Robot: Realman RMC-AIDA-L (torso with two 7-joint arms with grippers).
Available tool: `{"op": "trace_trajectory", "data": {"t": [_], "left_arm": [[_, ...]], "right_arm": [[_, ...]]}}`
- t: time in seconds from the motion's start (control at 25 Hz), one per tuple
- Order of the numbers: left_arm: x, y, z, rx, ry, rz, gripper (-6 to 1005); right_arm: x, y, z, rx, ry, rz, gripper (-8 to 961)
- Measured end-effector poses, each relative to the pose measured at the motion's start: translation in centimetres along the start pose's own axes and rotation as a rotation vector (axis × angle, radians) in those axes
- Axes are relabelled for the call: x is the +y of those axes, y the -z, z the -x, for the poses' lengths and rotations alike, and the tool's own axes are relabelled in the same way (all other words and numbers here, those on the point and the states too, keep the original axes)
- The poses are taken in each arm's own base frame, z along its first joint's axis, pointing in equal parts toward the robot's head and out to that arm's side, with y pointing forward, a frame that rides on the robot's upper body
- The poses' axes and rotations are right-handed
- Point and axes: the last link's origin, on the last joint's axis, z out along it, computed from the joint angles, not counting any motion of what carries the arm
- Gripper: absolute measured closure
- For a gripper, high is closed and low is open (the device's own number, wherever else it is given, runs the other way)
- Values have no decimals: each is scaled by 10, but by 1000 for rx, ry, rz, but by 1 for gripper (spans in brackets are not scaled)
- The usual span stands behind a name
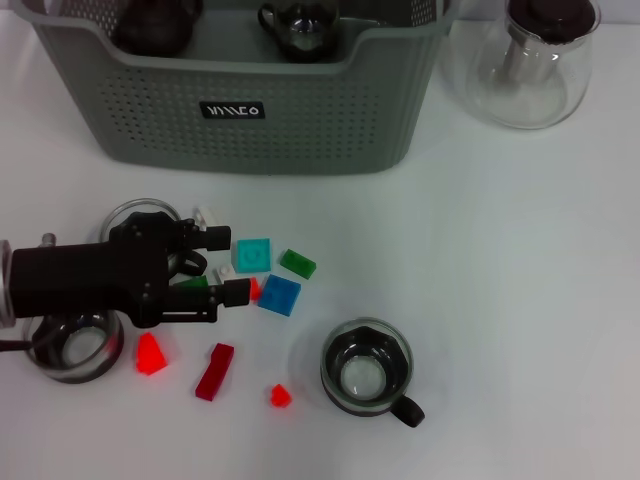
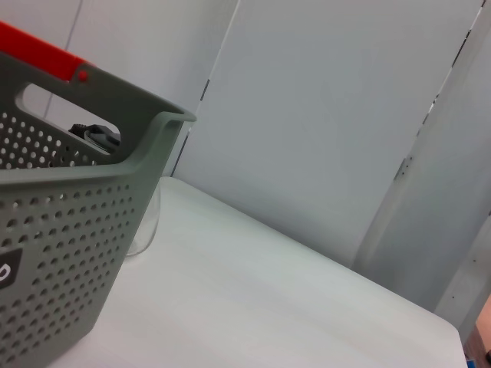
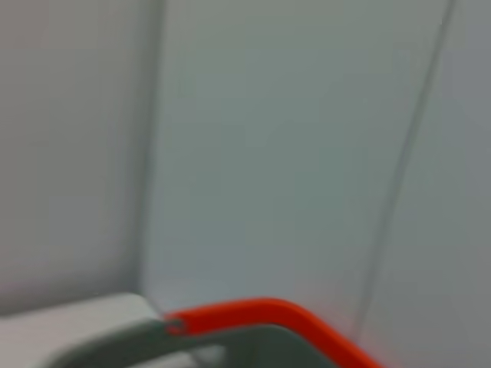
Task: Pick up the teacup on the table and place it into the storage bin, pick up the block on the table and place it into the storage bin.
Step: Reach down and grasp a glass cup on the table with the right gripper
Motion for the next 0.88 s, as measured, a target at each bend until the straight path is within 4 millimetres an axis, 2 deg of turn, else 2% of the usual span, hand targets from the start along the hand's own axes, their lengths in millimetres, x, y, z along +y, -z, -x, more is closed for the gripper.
{"op": "trace_trajectory", "data": {"t": [0.2,0.44,0.68,0.88], "left_arm": [[1,1,0,2,-3,9,155],[2,1,0,-2,-8,14,155],[1,3,0,-9,-21,5,156],[1,3,0,-14,-28,3,156]], "right_arm": [[4,44,-6,-10,-83,176,26],[9,91,-30,87,-137,405,24],[17,114,-61,252,-128,523,25],[30,111,-87,454,-138,597,27]]}}
